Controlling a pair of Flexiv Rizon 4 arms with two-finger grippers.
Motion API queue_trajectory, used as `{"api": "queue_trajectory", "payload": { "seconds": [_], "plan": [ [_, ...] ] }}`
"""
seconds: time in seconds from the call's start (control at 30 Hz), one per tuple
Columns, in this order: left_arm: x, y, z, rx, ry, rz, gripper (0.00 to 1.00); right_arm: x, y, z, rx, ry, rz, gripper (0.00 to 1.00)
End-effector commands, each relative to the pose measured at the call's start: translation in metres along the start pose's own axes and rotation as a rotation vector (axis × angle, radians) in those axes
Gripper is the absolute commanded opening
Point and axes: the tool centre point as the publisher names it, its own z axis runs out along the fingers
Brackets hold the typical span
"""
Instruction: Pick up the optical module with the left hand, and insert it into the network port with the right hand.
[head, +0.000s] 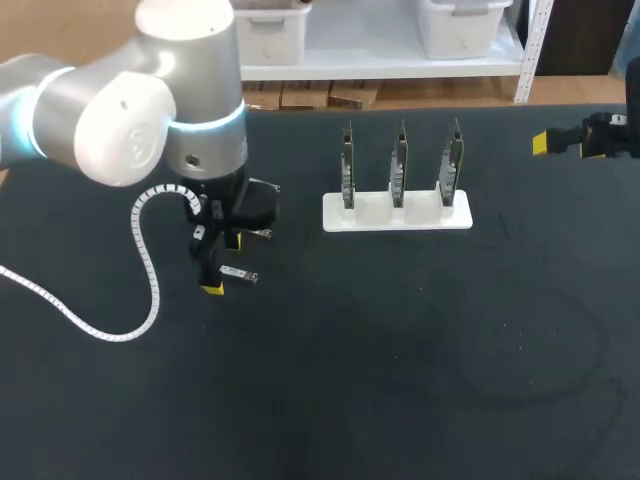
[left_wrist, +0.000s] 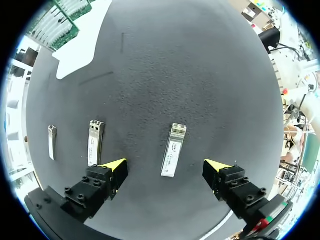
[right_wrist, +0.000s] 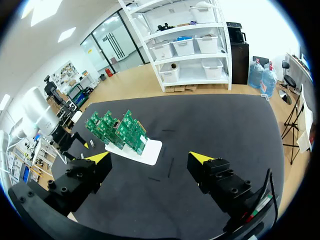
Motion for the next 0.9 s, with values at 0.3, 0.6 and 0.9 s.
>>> {"api": "queue_trajectory", "payload": {
  "seconds": [0.3,0.6,0.9],
  "plan": [
    [0.008,0.009,0.006,0.003,-0.018,-0.013,1.00,0.000,0.001,0.000,0.005,-0.001,0.000,1.00],
    [0.004,0.002,0.007,-0.005,-0.032,-0.010,0.67,0.000,0.001,0.000,0.005,-0.001,0.000,1.00],
    [0.005,-0.002,0.014,0.013,-0.022,0.006,0.35,0.000,0.001,0.000,0.005,-0.001,0.000,1.00]
  ]
}}
